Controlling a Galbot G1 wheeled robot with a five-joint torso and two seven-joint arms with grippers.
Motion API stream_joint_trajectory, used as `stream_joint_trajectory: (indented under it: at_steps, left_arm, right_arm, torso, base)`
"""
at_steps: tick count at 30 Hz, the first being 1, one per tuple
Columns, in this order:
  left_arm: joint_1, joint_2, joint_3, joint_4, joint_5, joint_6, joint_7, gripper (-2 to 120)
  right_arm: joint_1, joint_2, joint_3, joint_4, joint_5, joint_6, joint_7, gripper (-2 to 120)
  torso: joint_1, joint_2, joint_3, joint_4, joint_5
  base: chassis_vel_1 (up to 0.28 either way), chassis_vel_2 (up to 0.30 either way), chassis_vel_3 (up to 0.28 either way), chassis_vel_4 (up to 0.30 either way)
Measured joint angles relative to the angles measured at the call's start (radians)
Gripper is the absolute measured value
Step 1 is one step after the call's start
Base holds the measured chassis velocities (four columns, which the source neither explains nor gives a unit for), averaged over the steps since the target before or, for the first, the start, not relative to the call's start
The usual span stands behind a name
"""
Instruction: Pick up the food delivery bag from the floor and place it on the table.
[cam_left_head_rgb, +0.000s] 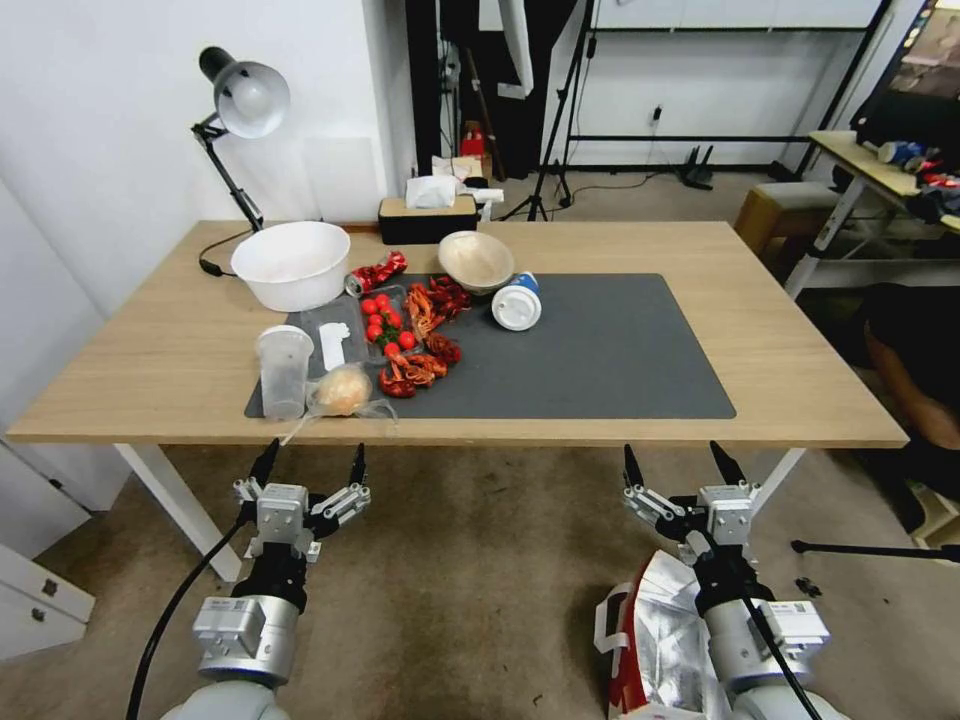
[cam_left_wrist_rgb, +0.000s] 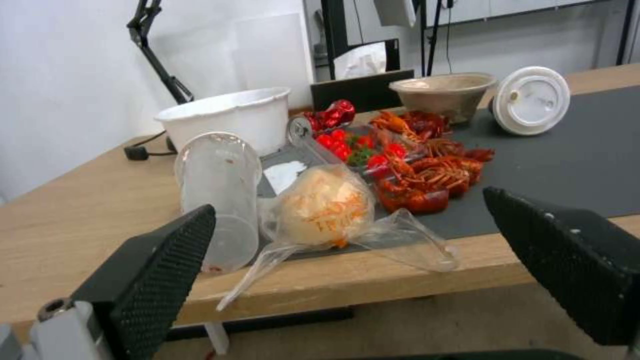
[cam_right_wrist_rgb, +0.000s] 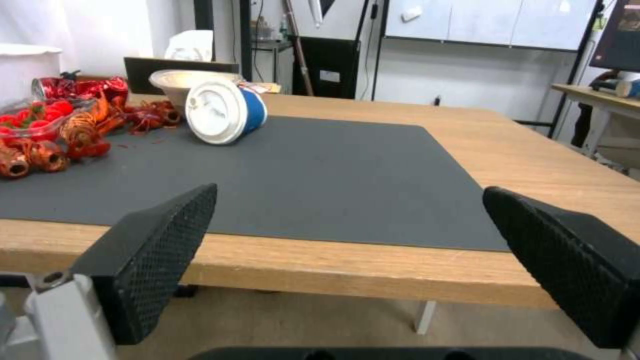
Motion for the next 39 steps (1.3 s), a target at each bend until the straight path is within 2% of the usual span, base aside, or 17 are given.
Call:
stream_joint_trajectory:
  at_steps: [15,16,17,18,19,21,23,39]
  left_arm:
    - [-0.009,0.011,0.001,0.004,-0.014,-0.012,-0.010,100]
    - [-0.034,0.036,0.010,0.018,-0.056,-0.053,-0.040,100]
    - [-0.066,0.072,0.016,0.030,-0.097,-0.096,-0.072,100]
    - [-0.078,0.086,0.021,0.035,-0.117,-0.112,-0.083,100]
    - [-0.078,0.086,0.021,0.035,-0.117,-0.112,-0.083,100]
    - [-0.086,0.099,0.030,0.042,-0.140,-0.124,-0.088,100]
    - [-0.083,0.103,0.031,0.051,-0.146,-0.134,-0.090,100]
    - [-0.075,0.099,0.027,0.075,-0.139,-0.169,-0.075,100]
  right_arm:
    - [0.000,-0.001,0.013,0.005,0.005,0.006,-0.001,100]
    - [0.000,-0.002,0.042,0.021,0.019,0.025,-0.007,100]
    - [0.003,-0.008,0.099,0.053,0.040,0.060,-0.012,100]
    - [0.003,-0.009,0.120,0.070,0.051,0.076,-0.021,100]
    - [0.003,-0.009,0.120,0.070,0.051,0.076,-0.021,100]
    - [0.002,-0.009,0.134,0.079,0.066,0.083,-0.040,100]
    - [0.005,-0.007,0.134,0.079,0.068,0.085,-0.042,100]
    - [0.008,-0.012,0.134,0.064,0.079,0.091,-0.043,100]
  torso:
    - [0.000,0.000,0.000,0.0002,0.0001]
    - [0.000,0.000,0.000,0.0008,0.0010]
    - [0.000,0.000,0.000,-0.0009,-0.0008]
    - [0.000,0.000,0.000,-0.0010,-0.0018]
    - [0.000,0.000,0.000,-0.0010,-0.0018]
    - [0.000,0.000,0.000,0.0000,0.0010]
    - [0.000,0.000,0.000,0.0001,0.0000]
    - [-0.001,-0.002,-0.001,0.0000,0.0001]
  base:
    - [0.000,0.000,0.000,0.000]
    - [0.000,0.000,0.000,0.000]
    - [0.000,0.000,0.000,0.000]
    - [0.000,0.000,0.000,0.000]
    - [0.000,0.000,0.000,0.000]
    - [0.000,0.000,0.000,0.000]
    - [0.000,0.000,0.000,0.000]
    - [0.000,0.000,0.000,0.000]
